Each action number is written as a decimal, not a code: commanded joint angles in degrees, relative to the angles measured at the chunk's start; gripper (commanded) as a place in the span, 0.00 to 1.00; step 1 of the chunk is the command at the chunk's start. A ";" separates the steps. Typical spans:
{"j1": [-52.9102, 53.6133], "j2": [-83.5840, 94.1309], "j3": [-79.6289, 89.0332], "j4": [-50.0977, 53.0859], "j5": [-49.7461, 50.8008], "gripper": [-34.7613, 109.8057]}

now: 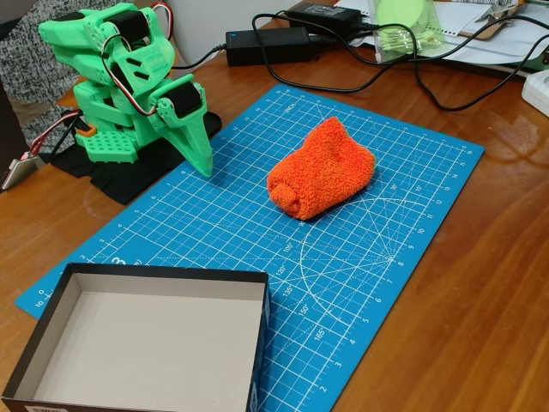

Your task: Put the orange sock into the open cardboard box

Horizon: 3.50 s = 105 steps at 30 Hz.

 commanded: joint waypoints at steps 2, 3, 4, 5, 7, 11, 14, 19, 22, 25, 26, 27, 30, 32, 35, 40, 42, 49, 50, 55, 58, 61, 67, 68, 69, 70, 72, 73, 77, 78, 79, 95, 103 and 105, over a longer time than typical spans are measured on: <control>0.35 0.79 -2.29 0.26 0.09 0.24; 0.35 0.79 -2.29 0.26 0.09 0.24; 0.35 0.79 -2.29 0.26 0.09 0.24; 0.35 0.79 -2.29 0.26 0.09 0.24; 0.35 0.79 -2.29 0.26 0.09 0.24; 0.35 0.79 -2.29 0.26 0.09 0.24; 0.53 0.79 -2.29 0.26 0.09 0.24; 1.05 0.79 -2.29 0.26 0.53 0.24; 0.70 0.79 -2.29 0.26 0.35 0.24; 0.79 0.79 -2.29 0.26 0.35 0.24; 0.79 0.79 -2.29 0.26 0.35 0.24; 0.79 0.79 -2.29 0.26 0.35 0.24; 0.70 0.79 -2.29 0.26 0.44 0.24; 0.79 0.79 -2.11 -0.70 0.09 0.24; 1.05 -1.93 -4.22 -4.57 0.53 0.24; -4.92 -26.46 -21.88 -10.63 9.23 0.28; -9.32 -37.00 -25.58 -15.47 11.25 0.31; -20.13 -74.44 -41.13 -25.22 20.30 0.37; -20.65 -76.73 -41.92 -26.98 20.48 0.37; -21.45 -84.37 -47.11 -30.32 21.01 0.41; -19.34 -90.53 -50.45 -32.78 18.81 0.42; -17.84 -94.04 -51.50 -35.60 16.17 0.42; -18.11 -99.05 -54.05 -34.19 13.54 0.42; -18.19 -99.23 -54.32 -33.66 13.01 0.41; -18.28 -99.76 -55.02 -32.61 12.74 0.35; -18.02 -100.20 -55.37 -32.08 13.36 0.24; -17.75 -100.28 -55.63 -31.55 13.71 0.24; -17.75 -99.84 -55.63 -31.20 13.89 0.24; -17.49 -92.81 -54.93 -27.86 14.41 0.24; -16.88 -90.26 -55.72 -25.75 14.68 0.24; -16.35 -87.80 -57.13 -23.12 14.77 0.24; 19.86 -74.27 -71.89 -3.43 0.35 0.24; 46.32 -82.18 -67.59 -12.13 6.33 0.24; 48.87 -84.64 -68.73 -15.03 9.05 0.24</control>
